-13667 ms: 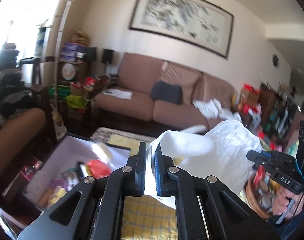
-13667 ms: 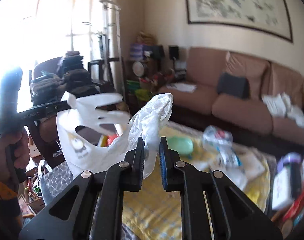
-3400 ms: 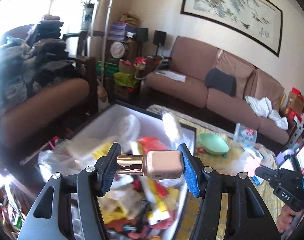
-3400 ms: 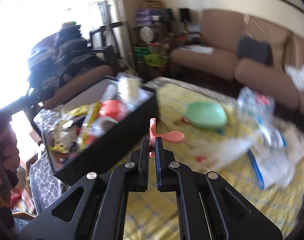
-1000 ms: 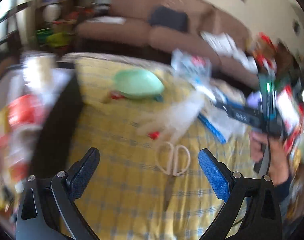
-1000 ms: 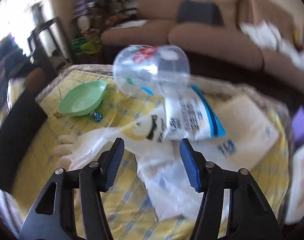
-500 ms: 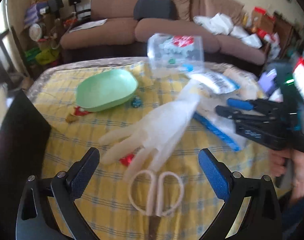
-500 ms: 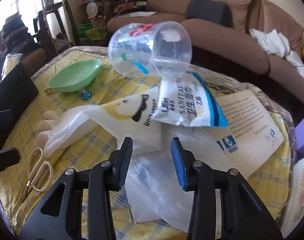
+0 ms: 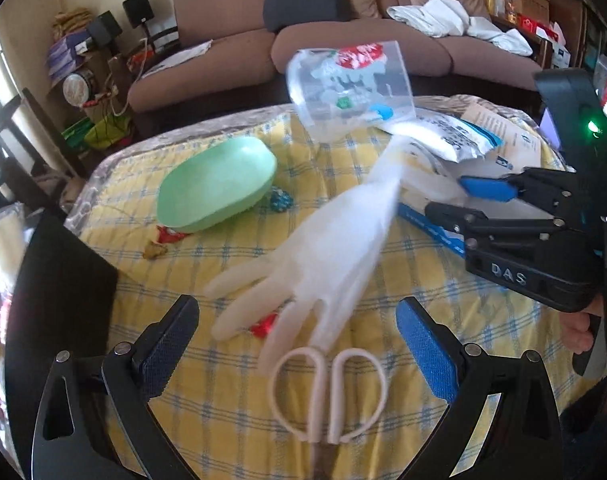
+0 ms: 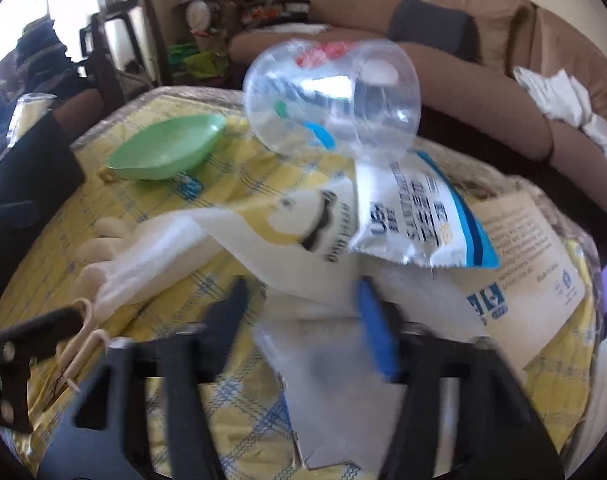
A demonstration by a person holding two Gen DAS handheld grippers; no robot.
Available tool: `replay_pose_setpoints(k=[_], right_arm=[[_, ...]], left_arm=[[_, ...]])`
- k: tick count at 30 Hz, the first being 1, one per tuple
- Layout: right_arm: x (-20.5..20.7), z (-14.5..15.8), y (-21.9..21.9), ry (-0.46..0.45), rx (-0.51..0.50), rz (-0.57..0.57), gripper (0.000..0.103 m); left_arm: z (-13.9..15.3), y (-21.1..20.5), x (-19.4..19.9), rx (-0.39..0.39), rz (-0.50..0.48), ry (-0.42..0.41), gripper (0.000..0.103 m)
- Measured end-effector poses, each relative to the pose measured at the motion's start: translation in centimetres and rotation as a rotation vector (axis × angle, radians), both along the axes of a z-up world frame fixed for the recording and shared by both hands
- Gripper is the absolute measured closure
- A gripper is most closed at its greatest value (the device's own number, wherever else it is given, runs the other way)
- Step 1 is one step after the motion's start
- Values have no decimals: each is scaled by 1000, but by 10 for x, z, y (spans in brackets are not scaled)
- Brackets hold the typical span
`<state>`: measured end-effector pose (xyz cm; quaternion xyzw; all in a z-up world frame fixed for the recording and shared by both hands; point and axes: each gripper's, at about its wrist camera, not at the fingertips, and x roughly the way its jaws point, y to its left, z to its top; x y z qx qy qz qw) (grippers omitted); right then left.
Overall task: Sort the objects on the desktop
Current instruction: 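Grasp the white glove with the left tool while the right tool grasps the white dog-print bag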
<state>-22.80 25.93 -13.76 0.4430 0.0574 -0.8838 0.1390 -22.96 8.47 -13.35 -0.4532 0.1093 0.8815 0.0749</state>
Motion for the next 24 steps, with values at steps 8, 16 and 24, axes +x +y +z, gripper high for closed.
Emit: replay_pose_setpoints(k=[8,16,24], right_arm=[[4,19,31,14,-300,-6,92],[16,39,48,69,-452,41,93],[28,60,18,124,-563,239,94]], left_arm=[[-25,2,-18,-19,70,16,2],[-45,-55,-30,327,185,-78,66],[10,-87,-18,382,234,-10,94]])
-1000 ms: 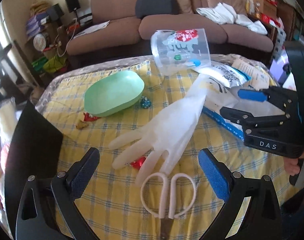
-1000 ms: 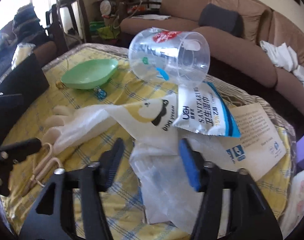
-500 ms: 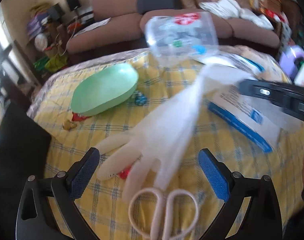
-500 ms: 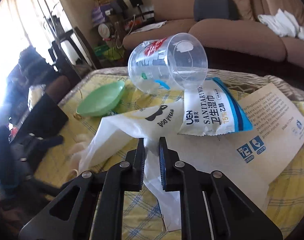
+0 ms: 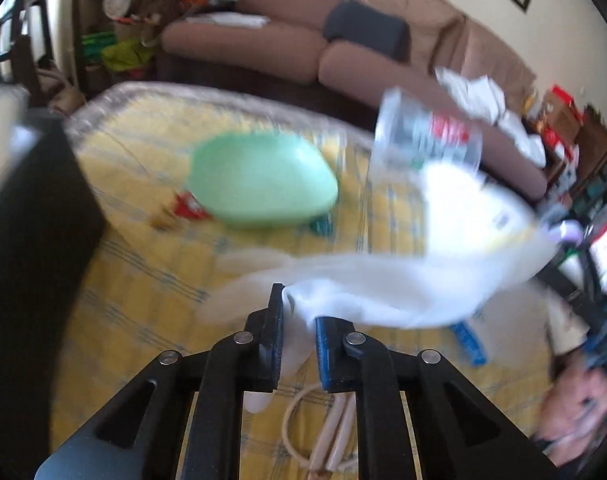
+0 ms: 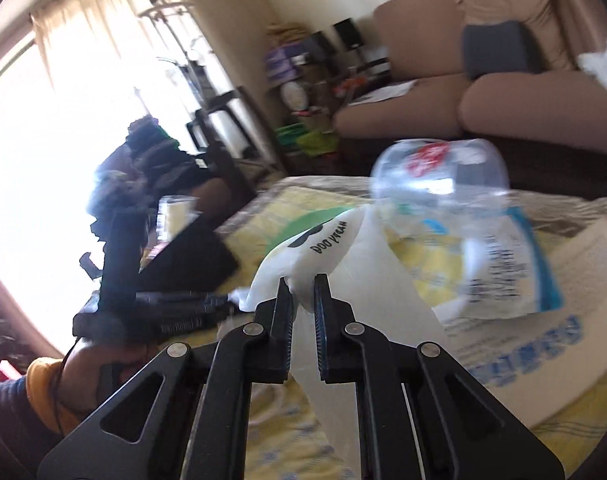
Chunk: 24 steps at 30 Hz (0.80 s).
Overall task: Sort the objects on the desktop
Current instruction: 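Grasp the white glove with the left tool while the right tool grasps the white dog-print bag, then carry the glove and dog-print bag over the black box and release both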
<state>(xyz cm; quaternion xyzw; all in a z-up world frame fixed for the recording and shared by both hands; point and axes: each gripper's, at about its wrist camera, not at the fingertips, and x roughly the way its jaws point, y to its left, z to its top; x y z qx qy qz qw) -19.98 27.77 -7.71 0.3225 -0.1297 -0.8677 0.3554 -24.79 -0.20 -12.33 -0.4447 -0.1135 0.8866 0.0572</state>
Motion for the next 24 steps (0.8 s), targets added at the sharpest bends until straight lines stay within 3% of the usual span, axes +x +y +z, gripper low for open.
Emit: replay_pose_setpoints(k=[5,12,19,24], right_arm=[[-3,1,-8,-8,4,-4,94],[22,41,-32,99,-31,66,94],[58,78,-80,224,7,141,94],[76,78,-138,246,60,240,96]], left_arm=[[66,-26,27,-48,41,143,95],[135,-49,72,-84,66,264,95],[190,-87,122,-91,158,388,95],[213,-132,153,-113,274,453,95]])
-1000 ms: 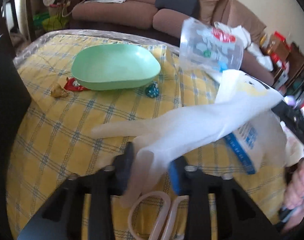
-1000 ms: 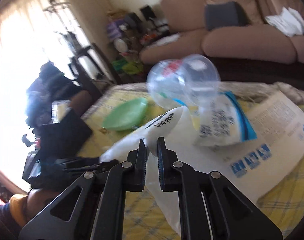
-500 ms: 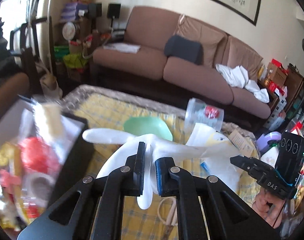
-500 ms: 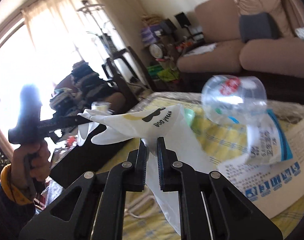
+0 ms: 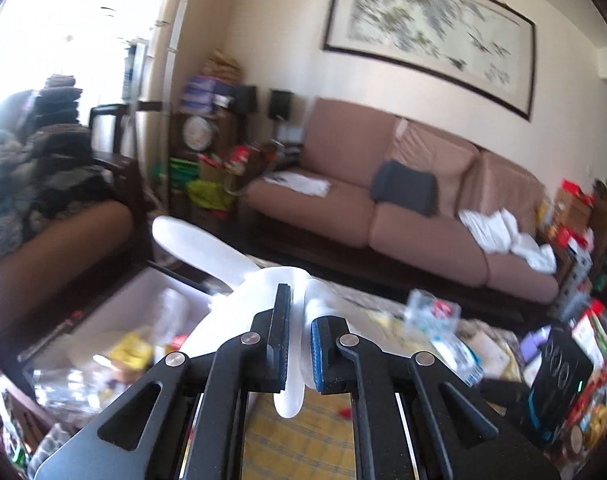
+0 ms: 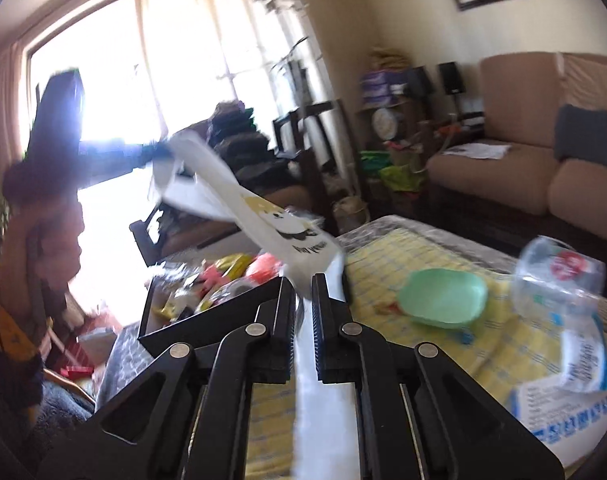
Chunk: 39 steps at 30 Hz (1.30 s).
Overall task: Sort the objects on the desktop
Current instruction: 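Carry the glove and dog-print bag over the black box and release both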
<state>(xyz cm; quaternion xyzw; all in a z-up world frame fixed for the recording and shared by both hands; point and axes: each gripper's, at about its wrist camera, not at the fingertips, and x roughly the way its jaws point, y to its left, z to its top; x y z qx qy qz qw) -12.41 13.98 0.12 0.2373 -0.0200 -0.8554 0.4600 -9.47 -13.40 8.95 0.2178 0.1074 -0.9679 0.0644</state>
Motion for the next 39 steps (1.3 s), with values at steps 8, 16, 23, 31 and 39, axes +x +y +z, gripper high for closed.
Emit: replay_pose_setpoints(k=[8,16,23,31,39], right_arm=[[55,-7,-102,63,128,121,101],[63,1,-186,-28,60,122,102],[29,91,-224,70,58,24,102],[-15,137,-311,204,-25,82,102],[-114,11,-400,-222,85,153,102]], left_arm=[[21,-86,51,52,136,105,95],[16,-155,94,77,270,148,95],[0,-208,128,177,352,187,96],[-42,-239,105,254,389,67,96],[-147,-275,47,446,390,-256,95]])
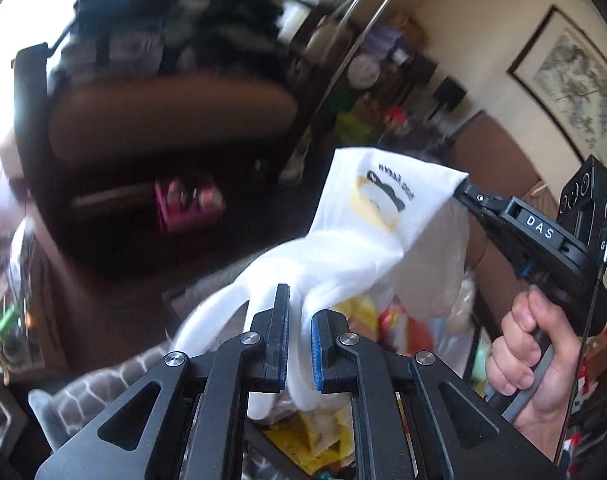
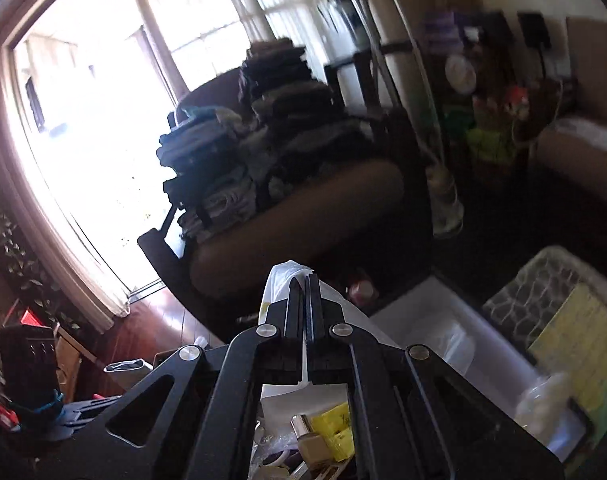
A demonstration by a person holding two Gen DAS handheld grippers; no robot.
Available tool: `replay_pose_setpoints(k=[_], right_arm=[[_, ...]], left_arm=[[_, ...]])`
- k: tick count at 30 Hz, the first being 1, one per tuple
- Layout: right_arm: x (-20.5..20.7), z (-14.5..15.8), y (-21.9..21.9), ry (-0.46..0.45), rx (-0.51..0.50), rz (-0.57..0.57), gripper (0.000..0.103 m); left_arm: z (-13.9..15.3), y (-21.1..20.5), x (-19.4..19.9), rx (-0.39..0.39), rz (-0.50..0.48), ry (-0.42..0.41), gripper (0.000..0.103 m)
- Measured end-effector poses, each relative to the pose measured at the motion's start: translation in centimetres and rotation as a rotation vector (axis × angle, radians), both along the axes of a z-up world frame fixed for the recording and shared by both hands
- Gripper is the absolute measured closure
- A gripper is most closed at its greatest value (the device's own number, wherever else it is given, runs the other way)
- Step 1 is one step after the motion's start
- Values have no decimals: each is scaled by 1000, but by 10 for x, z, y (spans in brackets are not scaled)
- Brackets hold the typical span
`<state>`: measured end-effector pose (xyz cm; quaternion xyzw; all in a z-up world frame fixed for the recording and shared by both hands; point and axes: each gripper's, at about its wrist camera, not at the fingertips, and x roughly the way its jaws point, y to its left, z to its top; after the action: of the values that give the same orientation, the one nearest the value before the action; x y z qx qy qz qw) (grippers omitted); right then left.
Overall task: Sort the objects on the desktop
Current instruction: 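Carry the glove and dog-print bag over the black box and release both, then move both open tools back over the plaid table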
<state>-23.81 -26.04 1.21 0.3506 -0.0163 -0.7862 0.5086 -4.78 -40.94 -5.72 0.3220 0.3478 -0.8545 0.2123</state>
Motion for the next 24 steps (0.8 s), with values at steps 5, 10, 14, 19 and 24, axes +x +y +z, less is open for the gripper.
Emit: replay_pose_setpoints(k=[5,10,14,19,24], right_arm=[[-21,-61,-16,-139,138,-17,101],[-36,-110,-25,-192,372,-34,101],[-38,-121,-16,-231,458,-23,101],[-26,-106,14,-268,511,10,84],[28,-41,85,-93,469,-5,46]], left_arm=[[-34,2,-25,59,-43,-178,95],[-38,3,-29,78,-52,-189,95],[-33,12,-27,116,-108,-182,92],[11,29,-6,-28,-48,-194,35],[60,56,9,-170,-60,-101,21]])
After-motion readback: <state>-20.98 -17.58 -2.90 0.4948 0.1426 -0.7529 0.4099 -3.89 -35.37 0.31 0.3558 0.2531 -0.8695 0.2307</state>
